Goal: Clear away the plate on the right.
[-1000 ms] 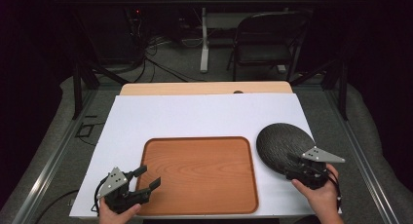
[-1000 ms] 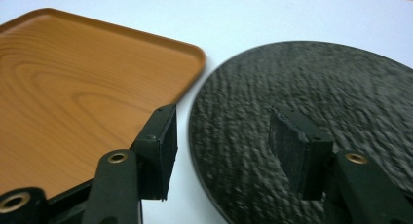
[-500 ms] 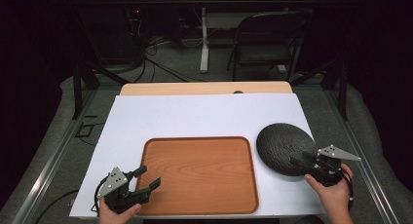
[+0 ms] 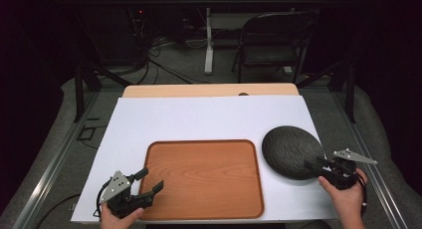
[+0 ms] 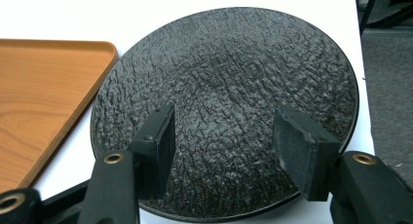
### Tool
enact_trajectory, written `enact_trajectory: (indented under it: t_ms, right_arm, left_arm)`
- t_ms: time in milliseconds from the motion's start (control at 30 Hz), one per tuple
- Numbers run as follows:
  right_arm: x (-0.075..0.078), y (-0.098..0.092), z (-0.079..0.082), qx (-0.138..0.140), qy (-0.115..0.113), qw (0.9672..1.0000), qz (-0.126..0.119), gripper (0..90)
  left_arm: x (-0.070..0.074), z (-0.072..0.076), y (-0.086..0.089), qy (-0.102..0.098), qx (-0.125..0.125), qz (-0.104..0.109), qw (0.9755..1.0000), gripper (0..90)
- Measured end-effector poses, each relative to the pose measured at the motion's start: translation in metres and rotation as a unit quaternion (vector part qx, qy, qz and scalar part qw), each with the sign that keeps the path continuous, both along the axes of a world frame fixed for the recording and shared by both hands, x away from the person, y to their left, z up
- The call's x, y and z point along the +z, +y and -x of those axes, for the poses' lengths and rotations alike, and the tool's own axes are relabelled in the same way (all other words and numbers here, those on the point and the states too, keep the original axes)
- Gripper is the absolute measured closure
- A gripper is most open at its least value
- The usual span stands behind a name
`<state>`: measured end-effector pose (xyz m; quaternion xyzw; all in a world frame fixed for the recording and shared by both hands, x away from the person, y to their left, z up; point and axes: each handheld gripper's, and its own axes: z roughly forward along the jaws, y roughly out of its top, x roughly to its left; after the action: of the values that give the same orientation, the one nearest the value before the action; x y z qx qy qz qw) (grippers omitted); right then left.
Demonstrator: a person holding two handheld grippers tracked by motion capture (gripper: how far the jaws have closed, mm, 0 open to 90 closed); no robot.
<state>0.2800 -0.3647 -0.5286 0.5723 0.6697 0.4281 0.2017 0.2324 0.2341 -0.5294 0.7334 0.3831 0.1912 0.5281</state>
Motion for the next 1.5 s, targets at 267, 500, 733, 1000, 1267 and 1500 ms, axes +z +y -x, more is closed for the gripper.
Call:
enact_trajectory:
  t_ms: [267, 500, 733, 1000, 1267, 1500]
  right_arm:
    - [-0.004, -0.006, -0.003, -0.021, 0.005, 0.9997, -0.011, 41.5]
    - [-0.007, -0.013, -0.004, -0.043, 0.015, 0.9988, -0.017, 41.8]
    - [-0.013, -0.023, -0.005, -0.073, 0.034, 0.9963, -0.029, 43.3]
    - [-0.019, -0.031, -0.007, -0.087, 0.046, 0.9940, -0.048, 44.0]
    - [-0.024, -0.034, -0.010, -0.094, 0.060, 0.9921, -0.057, 45.7]
    - [-0.029, -0.034, -0.014, -0.091, 0.064, 0.9917, -0.065, 47.0]
  left_arm:
    - [0.000, 0.000, 0.001, 0.000, -0.001, -0.003, 1.0000, 27.7]
    - [0.000, 0.000, 0.002, 0.000, 0.001, -0.002, 1.0000, 27.9]
    - [0.000, 0.000, 0.001, 0.001, -0.001, -0.004, 1.0000, 28.0]
    - [0.000, 0.000, 0.001, 0.002, -0.003, -0.004, 1.0000, 28.2]
    - [0.000, 0.000, 0.001, 0.003, -0.003, -0.005, 1.0000, 28.4]
    - [0.000, 0.000, 0.001, 0.005, -0.004, -0.005, 1.0000, 28.6]
